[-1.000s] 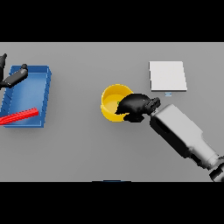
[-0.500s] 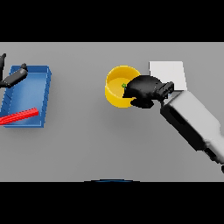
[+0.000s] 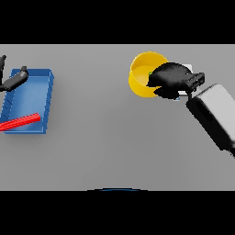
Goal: Pick up the red beaker and tilt it to pour out 1 green nut into yellow bowl. Pick up the yellow bowl and place it on the metallic measuring scale.
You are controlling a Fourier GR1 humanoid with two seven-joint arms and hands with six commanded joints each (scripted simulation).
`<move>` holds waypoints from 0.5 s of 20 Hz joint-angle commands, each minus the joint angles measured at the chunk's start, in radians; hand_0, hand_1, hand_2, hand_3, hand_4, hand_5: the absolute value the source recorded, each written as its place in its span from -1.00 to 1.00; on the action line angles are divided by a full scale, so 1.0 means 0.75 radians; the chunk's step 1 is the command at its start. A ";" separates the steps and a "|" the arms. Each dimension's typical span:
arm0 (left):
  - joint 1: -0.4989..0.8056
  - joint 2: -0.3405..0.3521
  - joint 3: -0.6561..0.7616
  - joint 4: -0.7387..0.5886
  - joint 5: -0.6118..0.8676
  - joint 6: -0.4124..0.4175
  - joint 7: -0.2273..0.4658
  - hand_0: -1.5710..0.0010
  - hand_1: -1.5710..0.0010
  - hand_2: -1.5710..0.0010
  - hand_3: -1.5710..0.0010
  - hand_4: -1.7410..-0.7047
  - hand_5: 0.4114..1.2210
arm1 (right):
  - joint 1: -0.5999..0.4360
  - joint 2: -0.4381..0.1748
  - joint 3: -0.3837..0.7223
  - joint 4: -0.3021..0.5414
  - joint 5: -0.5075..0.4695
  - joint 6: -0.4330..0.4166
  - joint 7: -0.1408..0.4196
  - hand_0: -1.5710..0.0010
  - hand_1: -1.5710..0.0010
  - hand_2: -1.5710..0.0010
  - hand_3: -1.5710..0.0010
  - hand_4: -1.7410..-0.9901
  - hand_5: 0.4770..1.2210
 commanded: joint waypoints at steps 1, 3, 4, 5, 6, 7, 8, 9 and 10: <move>-0.002 0.021 0.000 -0.012 -0.008 -0.001 0.016 1.00 1.00 1.00 1.00 0.81 -0.20 | -0.012 -0.014 -0.011 0.039 0.003 -0.020 -0.016 -1.00 -1.00 -1.00 -0.62 -0.94 1.00; -0.006 0.020 -0.007 -0.026 -0.013 0.005 0.055 1.00 1.00 1.00 1.00 0.81 -0.20 | -0.039 -0.038 -0.035 0.115 0.000 -0.060 -0.014 -1.00 -1.00 -1.00 -0.58 -0.94 1.00; 0.001 0.021 -0.010 -0.028 -0.013 0.006 0.063 1.00 1.00 1.00 1.00 0.81 -0.19 | -0.056 -0.039 -0.040 0.170 -0.002 -0.085 -0.020 -1.00 -1.00 -1.00 -0.56 -0.94 1.00; 0.010 0.027 -0.006 -0.048 -0.010 0.017 0.073 1.00 1.00 1.00 1.00 0.79 -0.18 | -0.053 -0.038 -0.050 0.223 -0.013 -0.100 -0.027 -1.00 -1.00 -1.00 -0.55 -0.94 1.00; -0.001 0.022 -0.005 -0.046 -0.008 0.014 0.079 1.00 1.00 1.00 1.00 0.78 -0.16 | -0.060 -0.048 -0.061 0.262 -0.020 -0.110 -0.039 -1.00 -1.00 -1.00 -0.54 -0.94 1.00; 0.018 0.033 -0.004 -0.079 0.001 0.017 0.085 1.00 1.00 1.00 1.00 0.77 -0.14 | -0.068 -0.050 -0.064 0.310 -0.013 -0.137 -0.044 -1.00 -1.00 -1.00 -0.53 -0.94 1.00; 0.006 0.031 -0.009 -0.074 -0.004 0.017 0.112 1.00 1.00 1.00 1.00 0.76 -0.13 | -0.075 -0.049 -0.069 0.352 -0.012 -0.155 -0.039 -1.00 -1.00 -1.00 -0.52 -0.94 1.00; 0.017 0.038 -0.003 -0.080 -0.002 0.025 0.108 1.00 1.00 1.00 1.00 0.75 -0.12 | -0.083 -0.057 -0.071 0.401 -0.005 -0.181 -0.065 -1.00 -1.00 -1.00 -0.50 -0.94 1.00; 0.013 0.038 -0.009 -0.082 -0.006 0.020 0.120 1.00 1.00 1.00 1.00 0.75 -0.11 | -0.094 -0.061 -0.072 0.445 0.003 -0.207 -0.085 -1.00 -1.00 -1.00 -0.49 -0.94 1.00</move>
